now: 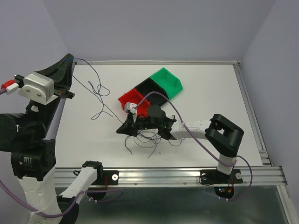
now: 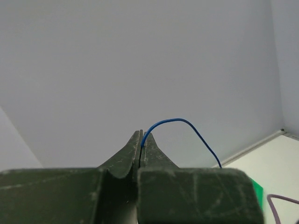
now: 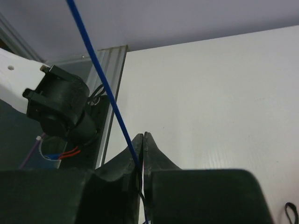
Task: Untangle the cables
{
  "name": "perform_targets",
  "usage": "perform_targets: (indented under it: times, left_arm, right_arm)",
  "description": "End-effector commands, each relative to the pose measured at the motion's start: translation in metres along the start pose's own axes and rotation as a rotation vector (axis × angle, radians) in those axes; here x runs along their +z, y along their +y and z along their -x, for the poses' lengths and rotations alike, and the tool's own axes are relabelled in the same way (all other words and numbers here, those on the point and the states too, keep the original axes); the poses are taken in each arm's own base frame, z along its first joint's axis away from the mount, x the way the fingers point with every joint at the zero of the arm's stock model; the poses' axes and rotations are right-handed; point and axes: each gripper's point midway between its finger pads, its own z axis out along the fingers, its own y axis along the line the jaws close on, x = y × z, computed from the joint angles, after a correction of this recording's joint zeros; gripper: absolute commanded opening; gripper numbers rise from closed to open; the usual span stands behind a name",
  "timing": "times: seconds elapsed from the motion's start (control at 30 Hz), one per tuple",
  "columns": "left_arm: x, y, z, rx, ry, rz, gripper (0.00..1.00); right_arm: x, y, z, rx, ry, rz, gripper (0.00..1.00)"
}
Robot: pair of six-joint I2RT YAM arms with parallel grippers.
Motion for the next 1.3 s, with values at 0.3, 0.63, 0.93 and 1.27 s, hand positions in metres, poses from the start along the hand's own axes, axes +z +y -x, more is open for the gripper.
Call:
perform_targets:
  times: [0.3,0.63,0.93,1.27]
  left_arm:
    - [0.054,-0.004,-0.151,-0.030,0.224,-0.059,0.00]
    - [0.021,-0.128,-0.203,-0.409,0.203,-0.666,0.04]
    - [-0.013,-0.173,-0.204,-0.563,0.211,-0.993,0.05]
    - [0.002,-0.176,-0.200,-0.521,0.173,-0.889,0.06]
  right_arm:
    - [-0.070,0.048,0.166,-0.104,-0.298,-0.131,0.00]
    - [-0.102,0.048,0.248,-0.182,-0.382,-0.285,0.01]
    - [-0.106,0.021,0.260,-0.180,-0.394,-0.433,0.00]
    - [-0.105,-0.004,0.240,-0.190,-0.322,-0.529,0.01]
